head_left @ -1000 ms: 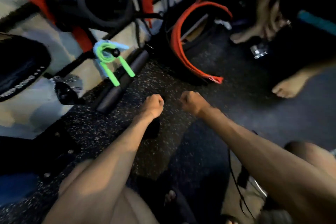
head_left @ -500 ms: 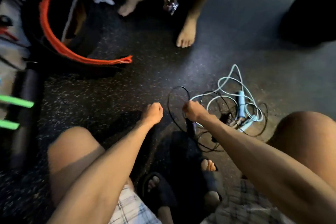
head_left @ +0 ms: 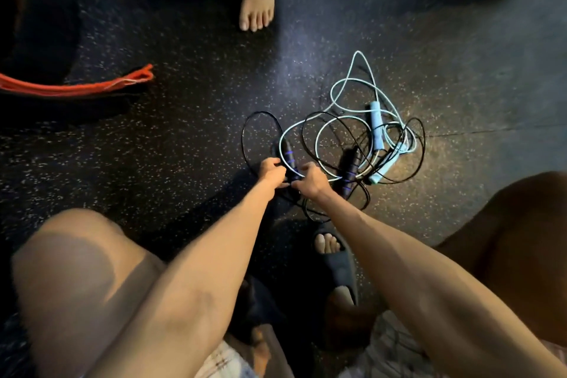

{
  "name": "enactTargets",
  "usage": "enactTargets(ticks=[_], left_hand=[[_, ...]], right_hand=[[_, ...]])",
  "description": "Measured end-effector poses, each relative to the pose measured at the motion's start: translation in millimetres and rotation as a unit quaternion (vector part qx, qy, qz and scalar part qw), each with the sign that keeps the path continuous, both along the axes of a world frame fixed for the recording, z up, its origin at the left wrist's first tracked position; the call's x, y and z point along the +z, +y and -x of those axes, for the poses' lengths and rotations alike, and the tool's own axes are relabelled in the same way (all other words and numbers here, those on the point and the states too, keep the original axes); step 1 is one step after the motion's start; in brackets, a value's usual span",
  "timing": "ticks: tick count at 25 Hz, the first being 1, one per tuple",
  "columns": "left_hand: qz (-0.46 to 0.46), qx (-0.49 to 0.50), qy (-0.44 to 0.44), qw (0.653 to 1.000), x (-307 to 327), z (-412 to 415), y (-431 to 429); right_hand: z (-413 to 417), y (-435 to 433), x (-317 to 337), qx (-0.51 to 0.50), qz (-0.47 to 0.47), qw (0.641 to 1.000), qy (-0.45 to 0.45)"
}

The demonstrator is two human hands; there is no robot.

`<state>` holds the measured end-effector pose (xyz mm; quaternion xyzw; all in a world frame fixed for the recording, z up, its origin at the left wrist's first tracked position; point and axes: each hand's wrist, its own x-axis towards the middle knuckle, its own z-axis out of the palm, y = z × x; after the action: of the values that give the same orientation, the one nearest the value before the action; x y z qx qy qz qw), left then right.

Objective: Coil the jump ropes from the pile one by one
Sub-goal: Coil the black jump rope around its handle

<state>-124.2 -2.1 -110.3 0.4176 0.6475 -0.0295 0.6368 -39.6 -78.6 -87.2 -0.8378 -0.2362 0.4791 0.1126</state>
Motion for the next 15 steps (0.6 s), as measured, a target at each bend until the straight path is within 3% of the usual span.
enactTargets(ticks=[8, 15], left_hand=[[-0.013, -0.016, -0.001, 1.000, 3, 4, -7], [0.014, 0.096, -0.103, 0.990, 65, 16, -23]], right_hand=[[15, -7, 11, -0.041, -0.010, 0.999, 0.025], [18, -29, 67, -0.012, -0.092, 0.985, 0.149]])
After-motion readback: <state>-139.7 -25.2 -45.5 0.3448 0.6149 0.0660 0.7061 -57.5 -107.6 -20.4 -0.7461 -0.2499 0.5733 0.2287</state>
